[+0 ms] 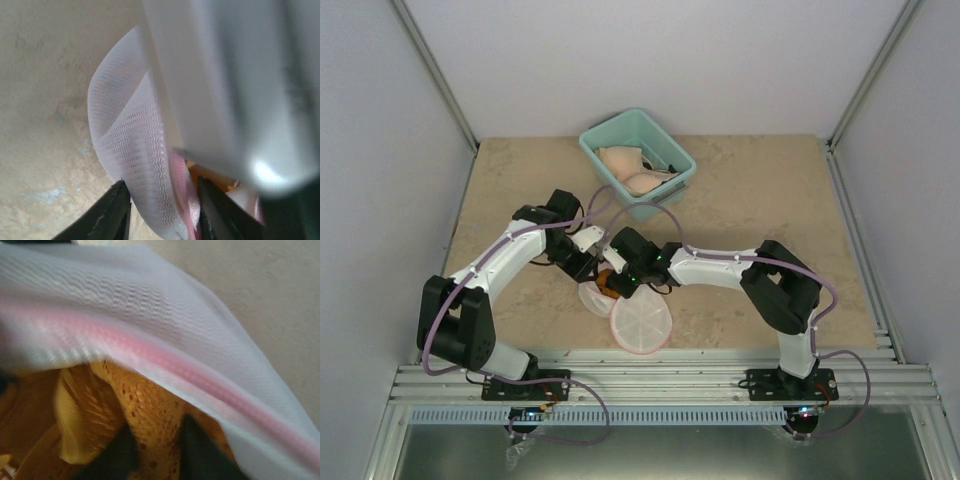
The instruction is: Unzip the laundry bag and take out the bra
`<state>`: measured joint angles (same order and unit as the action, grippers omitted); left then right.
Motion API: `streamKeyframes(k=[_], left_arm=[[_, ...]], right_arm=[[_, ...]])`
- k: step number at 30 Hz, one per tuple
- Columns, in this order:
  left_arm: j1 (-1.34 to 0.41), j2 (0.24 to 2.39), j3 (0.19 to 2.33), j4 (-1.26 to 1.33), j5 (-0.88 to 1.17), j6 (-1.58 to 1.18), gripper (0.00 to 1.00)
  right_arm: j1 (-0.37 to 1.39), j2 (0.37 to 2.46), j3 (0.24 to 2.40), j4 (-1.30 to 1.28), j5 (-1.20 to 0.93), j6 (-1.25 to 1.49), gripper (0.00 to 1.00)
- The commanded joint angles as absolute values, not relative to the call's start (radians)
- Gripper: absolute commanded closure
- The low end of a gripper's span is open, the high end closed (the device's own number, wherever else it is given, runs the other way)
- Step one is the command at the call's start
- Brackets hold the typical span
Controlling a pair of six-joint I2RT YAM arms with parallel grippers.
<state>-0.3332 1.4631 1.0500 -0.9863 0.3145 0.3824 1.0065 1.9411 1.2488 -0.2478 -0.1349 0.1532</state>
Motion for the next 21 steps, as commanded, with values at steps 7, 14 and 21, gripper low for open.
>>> streamKeyframes(k=[7, 14, 21], left_arm=[[-0.335, 1.452, 1.037, -0.928, 0.232, 0.329, 1.00], [-0.333, 1.449, 1.038, -0.906, 0.187, 0.304, 1.00], [-0.333, 1.431, 1.028, -0.900, 0.210, 0.316, 1.00]], right_arm=[[1.010, 1.762, 1.150, -0.174, -0.114, 0.107, 1.00], [1.007, 1.510, 0.970, -0.006, -0.367, -0.065, 1.00], [0.898, 1.371, 0.863, 0.181, -0.495, 0.048, 1.00]])
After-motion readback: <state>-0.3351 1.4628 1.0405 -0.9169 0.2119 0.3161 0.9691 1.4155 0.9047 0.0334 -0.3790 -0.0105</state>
